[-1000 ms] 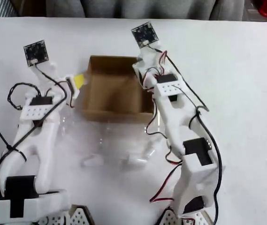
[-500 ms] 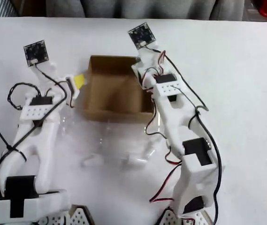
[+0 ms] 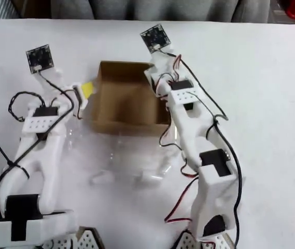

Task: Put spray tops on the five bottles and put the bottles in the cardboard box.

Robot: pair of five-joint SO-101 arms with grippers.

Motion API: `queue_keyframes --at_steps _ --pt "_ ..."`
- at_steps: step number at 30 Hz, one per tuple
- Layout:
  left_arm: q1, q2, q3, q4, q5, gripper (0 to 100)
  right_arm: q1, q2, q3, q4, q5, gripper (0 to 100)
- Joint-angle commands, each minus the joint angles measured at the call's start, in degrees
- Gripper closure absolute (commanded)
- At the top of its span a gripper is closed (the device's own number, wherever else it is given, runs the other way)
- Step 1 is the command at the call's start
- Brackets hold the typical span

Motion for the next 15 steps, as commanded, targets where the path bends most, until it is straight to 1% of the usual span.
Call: queue_keyframes --at_steps 1,5,8,15 --pt "-0.1 -0.2 -3.4 -1.5 -0.5 72 0.0 0.2 -1.4 0.7 0.4 98.2" --pt "-0.1 -0.1 -3.4 -1.8 -0.5 72 0.0 0.3 -1.2 1.0 0.4 98.1" --pt "0.0 -0.1 -3.4 -1.8 -0.6 72 -0.1 0.5 -1.6 3.6 0.5 98.1" --pt "0.5 -0.1 -3.3 -1.7 -0.6 72 0.0 0.7 -1.2 5.5 0.7 98.1"
